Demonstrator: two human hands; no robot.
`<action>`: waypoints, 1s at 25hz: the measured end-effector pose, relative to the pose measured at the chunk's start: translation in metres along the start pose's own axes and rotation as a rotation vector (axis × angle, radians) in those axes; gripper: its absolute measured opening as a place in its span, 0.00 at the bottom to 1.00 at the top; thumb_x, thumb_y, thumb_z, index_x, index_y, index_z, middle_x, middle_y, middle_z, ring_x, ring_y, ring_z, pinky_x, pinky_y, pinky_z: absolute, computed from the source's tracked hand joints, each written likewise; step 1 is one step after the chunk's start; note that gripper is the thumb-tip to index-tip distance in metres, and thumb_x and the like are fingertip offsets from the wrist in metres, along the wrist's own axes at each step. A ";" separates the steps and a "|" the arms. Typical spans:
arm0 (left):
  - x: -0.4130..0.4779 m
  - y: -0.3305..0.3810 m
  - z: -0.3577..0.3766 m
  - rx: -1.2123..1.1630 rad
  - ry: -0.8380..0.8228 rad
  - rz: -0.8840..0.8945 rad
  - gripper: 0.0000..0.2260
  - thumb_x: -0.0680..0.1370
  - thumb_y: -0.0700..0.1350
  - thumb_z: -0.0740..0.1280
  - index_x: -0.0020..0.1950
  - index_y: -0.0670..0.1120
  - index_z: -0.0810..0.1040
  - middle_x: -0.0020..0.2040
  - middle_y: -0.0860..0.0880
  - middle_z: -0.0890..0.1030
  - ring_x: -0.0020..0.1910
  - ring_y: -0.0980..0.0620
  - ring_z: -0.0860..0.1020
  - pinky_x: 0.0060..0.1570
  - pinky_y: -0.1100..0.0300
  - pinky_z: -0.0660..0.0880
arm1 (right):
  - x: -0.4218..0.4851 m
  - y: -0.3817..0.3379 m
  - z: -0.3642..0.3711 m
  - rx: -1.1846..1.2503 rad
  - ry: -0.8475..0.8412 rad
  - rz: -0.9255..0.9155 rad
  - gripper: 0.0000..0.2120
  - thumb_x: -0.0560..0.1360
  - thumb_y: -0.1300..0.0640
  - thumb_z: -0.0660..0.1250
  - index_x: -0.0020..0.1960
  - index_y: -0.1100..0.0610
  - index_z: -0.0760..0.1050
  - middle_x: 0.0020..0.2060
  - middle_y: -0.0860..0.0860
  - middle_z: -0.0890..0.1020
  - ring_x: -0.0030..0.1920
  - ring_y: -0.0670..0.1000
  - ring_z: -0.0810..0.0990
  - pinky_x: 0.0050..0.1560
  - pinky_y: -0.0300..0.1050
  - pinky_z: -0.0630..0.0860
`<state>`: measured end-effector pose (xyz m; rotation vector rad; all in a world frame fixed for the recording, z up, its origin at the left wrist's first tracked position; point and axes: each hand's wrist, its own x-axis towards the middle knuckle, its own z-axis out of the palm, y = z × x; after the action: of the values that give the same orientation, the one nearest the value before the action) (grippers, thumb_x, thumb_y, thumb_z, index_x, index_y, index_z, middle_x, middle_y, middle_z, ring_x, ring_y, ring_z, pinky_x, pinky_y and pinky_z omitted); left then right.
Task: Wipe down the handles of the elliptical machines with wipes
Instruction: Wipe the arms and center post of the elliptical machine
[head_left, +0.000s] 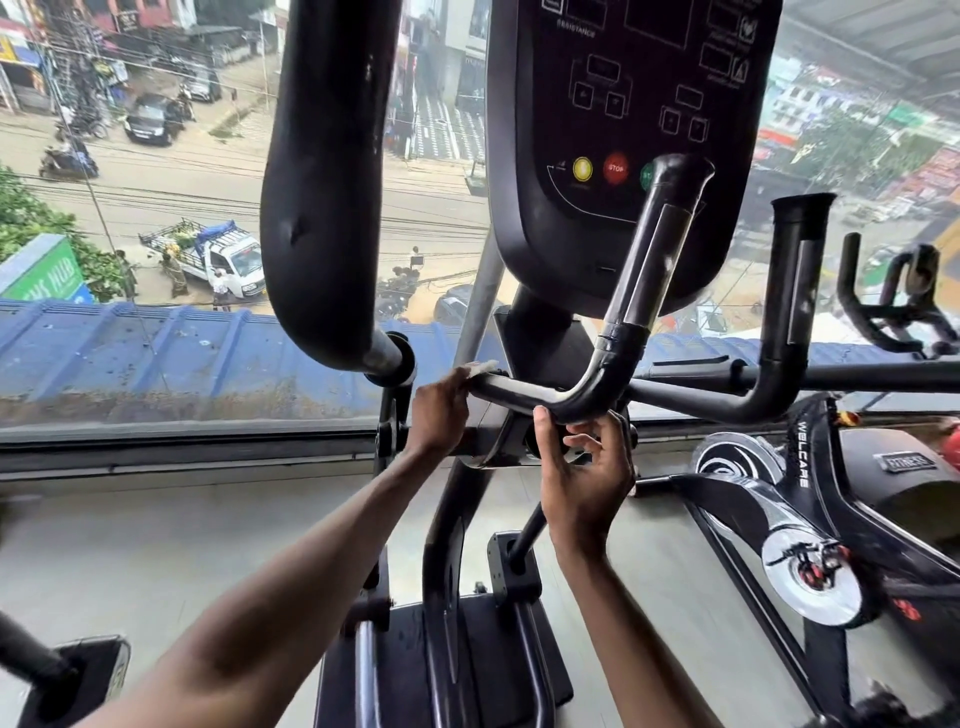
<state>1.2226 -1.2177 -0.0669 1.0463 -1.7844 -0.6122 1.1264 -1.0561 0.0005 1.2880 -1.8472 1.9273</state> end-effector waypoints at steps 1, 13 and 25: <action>0.008 -0.002 0.000 -0.010 -0.018 -0.064 0.14 0.78 0.36 0.62 0.58 0.44 0.84 0.48 0.39 0.87 0.44 0.36 0.84 0.39 0.51 0.72 | 0.000 0.000 0.000 -0.003 -0.002 -0.005 0.16 0.74 0.46 0.77 0.47 0.58 0.79 0.41 0.49 0.79 0.40 0.51 0.79 0.43 0.58 0.79; 0.042 -0.030 0.013 -0.137 -0.205 -0.083 0.20 0.76 0.34 0.60 0.56 0.52 0.86 0.49 0.47 0.88 0.48 0.53 0.84 0.46 0.61 0.74 | 0.000 0.000 0.000 -0.004 -0.010 -0.013 0.14 0.74 0.48 0.76 0.46 0.58 0.78 0.41 0.45 0.78 0.38 0.51 0.79 0.43 0.57 0.78; -0.068 0.073 -0.026 -0.246 0.135 0.135 0.20 0.78 0.32 0.65 0.68 0.44 0.81 0.65 0.52 0.83 0.61 0.60 0.81 0.61 0.70 0.75 | -0.003 -0.002 0.000 0.006 -0.007 0.014 0.15 0.75 0.46 0.75 0.47 0.58 0.78 0.41 0.49 0.79 0.39 0.50 0.79 0.43 0.56 0.79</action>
<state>1.2308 -1.1213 -0.0323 0.7750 -1.6009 -0.6439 1.1291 -1.0541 -0.0001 1.2888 -1.8600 1.9385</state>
